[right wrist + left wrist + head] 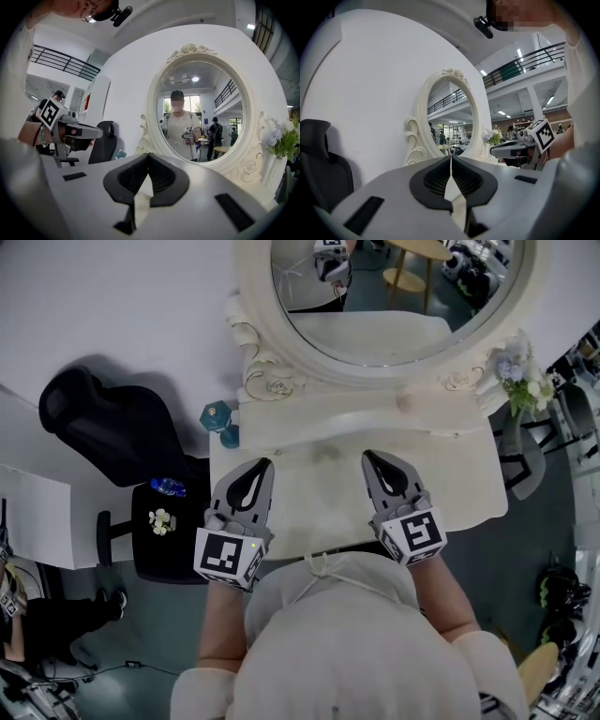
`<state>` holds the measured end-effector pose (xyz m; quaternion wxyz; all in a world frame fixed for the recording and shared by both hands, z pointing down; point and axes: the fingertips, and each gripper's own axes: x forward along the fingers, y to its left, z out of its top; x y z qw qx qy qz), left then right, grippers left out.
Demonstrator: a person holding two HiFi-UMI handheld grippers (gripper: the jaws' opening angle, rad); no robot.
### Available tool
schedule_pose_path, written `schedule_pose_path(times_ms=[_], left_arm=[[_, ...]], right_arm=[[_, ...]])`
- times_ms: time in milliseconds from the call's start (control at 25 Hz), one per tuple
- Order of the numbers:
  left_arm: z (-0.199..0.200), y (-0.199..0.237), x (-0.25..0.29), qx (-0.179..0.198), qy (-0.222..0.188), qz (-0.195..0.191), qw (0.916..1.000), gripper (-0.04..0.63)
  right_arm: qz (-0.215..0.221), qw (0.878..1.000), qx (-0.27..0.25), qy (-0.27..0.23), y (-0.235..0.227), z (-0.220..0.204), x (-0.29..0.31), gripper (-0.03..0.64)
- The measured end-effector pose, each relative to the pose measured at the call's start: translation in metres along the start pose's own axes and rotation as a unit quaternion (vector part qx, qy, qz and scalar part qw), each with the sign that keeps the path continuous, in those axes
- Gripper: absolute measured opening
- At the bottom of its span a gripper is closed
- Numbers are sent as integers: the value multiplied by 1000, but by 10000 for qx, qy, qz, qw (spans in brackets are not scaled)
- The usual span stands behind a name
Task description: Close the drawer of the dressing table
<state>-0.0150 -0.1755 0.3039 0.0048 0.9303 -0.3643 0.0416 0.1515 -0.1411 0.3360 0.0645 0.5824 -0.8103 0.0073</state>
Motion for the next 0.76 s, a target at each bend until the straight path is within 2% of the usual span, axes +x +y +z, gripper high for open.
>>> schedule_pose_path(times_ms=[160, 400, 760], left_arm=[[-5, 0, 0, 102, 82, 15, 9999, 26], [-3, 3, -2, 80, 59, 65, 9999, 26], [1, 1, 0, 77, 7, 42, 10000, 26]], right_arm=[[94, 10000, -25, -9, 2, -1, 1, 2], [240, 9994, -244, -30, 10, 1, 5, 2], [331, 9991, -256, -80, 11, 1, 7, 2]])
